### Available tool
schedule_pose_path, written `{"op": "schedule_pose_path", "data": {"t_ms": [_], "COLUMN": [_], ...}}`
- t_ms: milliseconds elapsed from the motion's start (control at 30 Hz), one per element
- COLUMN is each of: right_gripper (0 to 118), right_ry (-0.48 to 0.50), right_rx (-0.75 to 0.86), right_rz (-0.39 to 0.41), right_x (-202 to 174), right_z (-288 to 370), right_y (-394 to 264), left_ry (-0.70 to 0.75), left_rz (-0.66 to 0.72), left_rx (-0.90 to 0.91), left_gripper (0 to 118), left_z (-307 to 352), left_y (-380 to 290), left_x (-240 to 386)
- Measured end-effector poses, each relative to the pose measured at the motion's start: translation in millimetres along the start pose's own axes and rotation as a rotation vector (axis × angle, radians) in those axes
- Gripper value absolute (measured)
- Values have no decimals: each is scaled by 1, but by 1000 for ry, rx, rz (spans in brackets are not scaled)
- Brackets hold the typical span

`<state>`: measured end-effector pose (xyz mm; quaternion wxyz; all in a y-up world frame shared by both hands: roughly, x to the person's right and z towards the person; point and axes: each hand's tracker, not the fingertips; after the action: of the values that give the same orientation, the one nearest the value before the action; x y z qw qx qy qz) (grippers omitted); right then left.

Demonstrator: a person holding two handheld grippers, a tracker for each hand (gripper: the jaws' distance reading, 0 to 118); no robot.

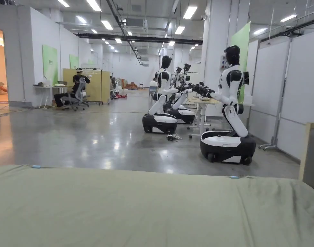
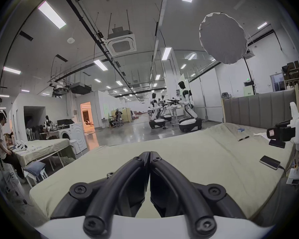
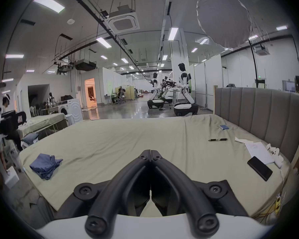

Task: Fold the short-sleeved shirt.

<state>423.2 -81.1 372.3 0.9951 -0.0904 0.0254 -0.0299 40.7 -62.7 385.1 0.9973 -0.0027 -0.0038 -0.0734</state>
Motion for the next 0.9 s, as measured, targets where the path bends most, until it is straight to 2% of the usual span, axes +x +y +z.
{"op": "schedule_pose_path", "data": {"t_ms": [233, 433, 467, 500, 533, 567, 600, 733, 833, 900], "right_gripper": [0, 0, 2, 16, 44, 87, 99, 101, 117, 118], "right_ry": [24, 11, 6, -3, -13, -16, -13, -6, -3, -2], "right_rx": [-5, -7, -1, 7, 14, 19, 16, 39, 54, 61], "right_rz": [-46, -39, -34, -26, -17, -14, -15, -24, -13, -9], "right_x": [6, 7, 7, 5, 5, 5, 5, 2, -2, -6], "right_z": [-2, -2, -2, -1, -1, -1, -3, -1, -1, 2], "right_y": [0, 0, 0, 1, 2, 3, 4, 8, 9, 9], "left_ry": [-19, -5, 15, 11, -2, -18, -18, -34, -6, 15], "left_rz": [41, 33, 23, 25, 36, 68, 77, 118, 118, 126], "left_rx": [-24, -11, 3, 6, 14, 26, 22, 28, 54, 75], "left_gripper": [4, 4, 13, 32, 51, 61, 61, 61, 61, 61], "left_z": [2, 4, 6, 8, 9, 10, 11, 14, 14, 18], "left_y": [-1, 2, 2, 4, 8, 10, 10, 13, 11, 11], "left_x": [-5, -6, -7, -9, -9, -9, -10, -12, -8, -3]}}
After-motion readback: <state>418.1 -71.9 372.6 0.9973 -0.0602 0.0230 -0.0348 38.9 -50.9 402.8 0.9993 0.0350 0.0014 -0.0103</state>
